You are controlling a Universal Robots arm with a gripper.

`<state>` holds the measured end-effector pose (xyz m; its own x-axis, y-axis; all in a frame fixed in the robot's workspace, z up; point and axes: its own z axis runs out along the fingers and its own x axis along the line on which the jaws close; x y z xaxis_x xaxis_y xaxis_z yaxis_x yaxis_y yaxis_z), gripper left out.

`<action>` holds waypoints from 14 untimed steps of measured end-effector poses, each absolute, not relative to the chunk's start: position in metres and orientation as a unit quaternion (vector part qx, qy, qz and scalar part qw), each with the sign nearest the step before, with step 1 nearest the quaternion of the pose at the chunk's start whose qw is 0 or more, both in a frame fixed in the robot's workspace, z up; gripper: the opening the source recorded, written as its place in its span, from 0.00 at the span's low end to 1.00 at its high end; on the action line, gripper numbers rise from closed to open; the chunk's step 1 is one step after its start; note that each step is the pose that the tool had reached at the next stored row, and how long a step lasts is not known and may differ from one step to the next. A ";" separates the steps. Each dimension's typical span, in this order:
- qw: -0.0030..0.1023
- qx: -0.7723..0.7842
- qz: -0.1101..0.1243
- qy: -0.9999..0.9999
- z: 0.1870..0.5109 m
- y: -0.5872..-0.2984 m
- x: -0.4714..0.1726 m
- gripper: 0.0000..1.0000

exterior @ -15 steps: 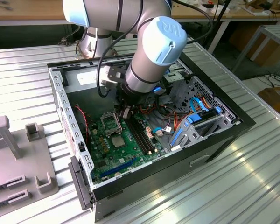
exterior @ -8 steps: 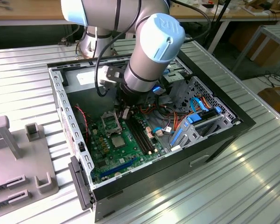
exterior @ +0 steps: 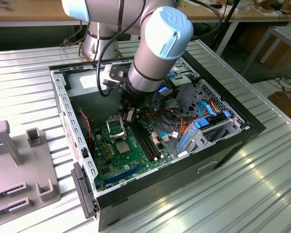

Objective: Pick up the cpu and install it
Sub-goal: 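Close the cpu cover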

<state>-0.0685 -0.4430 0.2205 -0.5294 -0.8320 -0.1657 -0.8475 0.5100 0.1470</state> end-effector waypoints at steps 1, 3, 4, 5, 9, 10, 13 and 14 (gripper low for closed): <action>0.037 -0.484 0.105 0.868 0.221 -0.443 -0.069 0.11; 0.036 -0.484 0.104 0.868 0.224 -0.443 -0.070 0.11; 0.036 -0.484 0.104 0.868 0.224 -0.443 -0.070 0.11; 0.036 -0.484 0.104 0.868 0.225 -0.443 -0.070 0.11; 0.035 -0.484 0.103 0.868 0.229 -0.443 -0.070 0.11; 0.035 -0.484 0.103 0.868 0.230 -0.443 -0.070 0.11; 0.035 -0.484 0.102 0.868 0.232 -0.443 -0.070 0.11; 0.035 -0.484 0.101 0.868 0.233 -0.443 -0.071 0.11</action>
<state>-0.0705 -0.4429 0.2325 -0.5284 -0.8342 -0.1579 -0.8482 0.5103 0.1423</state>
